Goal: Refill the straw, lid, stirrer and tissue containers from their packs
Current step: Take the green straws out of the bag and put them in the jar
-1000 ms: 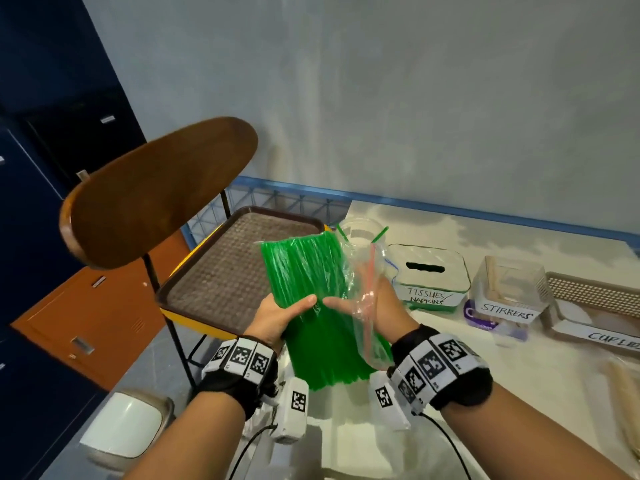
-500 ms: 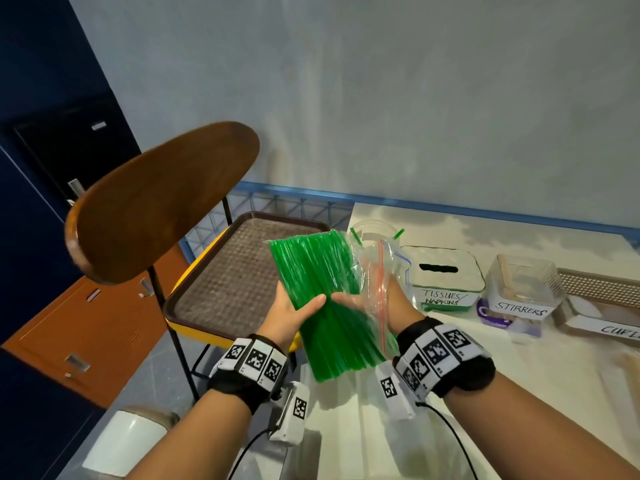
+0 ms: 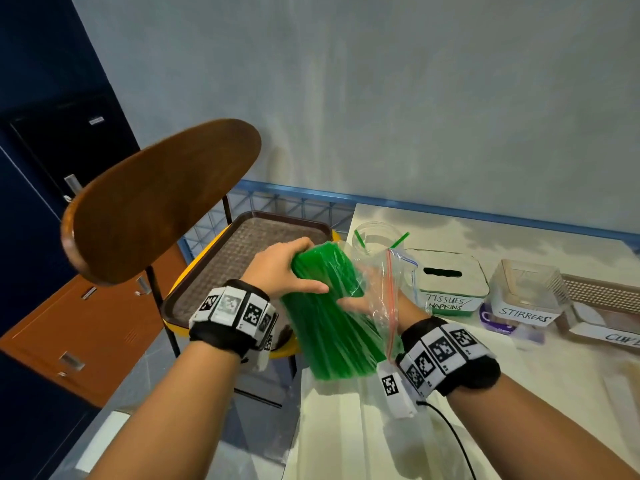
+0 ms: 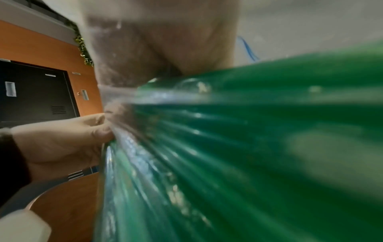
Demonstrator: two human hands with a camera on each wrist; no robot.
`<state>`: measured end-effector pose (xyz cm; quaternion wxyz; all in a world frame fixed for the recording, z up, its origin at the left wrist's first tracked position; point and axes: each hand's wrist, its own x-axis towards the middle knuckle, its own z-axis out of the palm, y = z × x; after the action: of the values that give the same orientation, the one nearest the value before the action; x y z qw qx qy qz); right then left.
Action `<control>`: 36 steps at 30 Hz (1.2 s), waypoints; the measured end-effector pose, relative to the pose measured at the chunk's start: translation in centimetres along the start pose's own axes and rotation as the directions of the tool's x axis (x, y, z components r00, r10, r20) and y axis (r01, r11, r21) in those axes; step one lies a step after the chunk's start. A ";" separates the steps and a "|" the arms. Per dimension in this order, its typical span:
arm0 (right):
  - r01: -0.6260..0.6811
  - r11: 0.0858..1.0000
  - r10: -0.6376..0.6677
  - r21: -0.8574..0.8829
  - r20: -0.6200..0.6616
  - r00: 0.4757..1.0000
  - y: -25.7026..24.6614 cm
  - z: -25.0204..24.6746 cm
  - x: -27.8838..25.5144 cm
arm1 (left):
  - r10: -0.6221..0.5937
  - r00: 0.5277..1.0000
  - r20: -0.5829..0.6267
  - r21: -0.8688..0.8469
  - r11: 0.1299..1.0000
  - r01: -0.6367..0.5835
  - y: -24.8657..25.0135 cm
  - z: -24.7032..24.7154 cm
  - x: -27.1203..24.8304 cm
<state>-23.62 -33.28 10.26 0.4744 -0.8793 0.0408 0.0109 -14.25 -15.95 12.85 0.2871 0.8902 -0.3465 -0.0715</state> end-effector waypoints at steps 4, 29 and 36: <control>0.006 1.000 -0.006 -0.020 0.006 1.000 0.3 -0.7 0.1 | -0.038 0.997 -0.068 -0.182 0.983 0.025 -0.9 0.7 0.0; -0.148 0.987 0.142 0.068 0.081 0.987 -1.0 -1.8 1.3 | -0.106 0.988 -0.114 -0.507 0.861 0.034 -3.4 0.6 -1.1; -0.171 0.927 0.163 0.334 0.053 0.985 -1.8 -2.8 -0.7 | -0.106 0.991 -0.077 -0.534 0.844 0.049 -3.3 0.5 -1.1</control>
<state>-24.23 -34.57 13.38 0.6159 -0.7780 0.1111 0.0548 -13.34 -13.50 10.48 0.5361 0.7920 -0.2616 -0.1297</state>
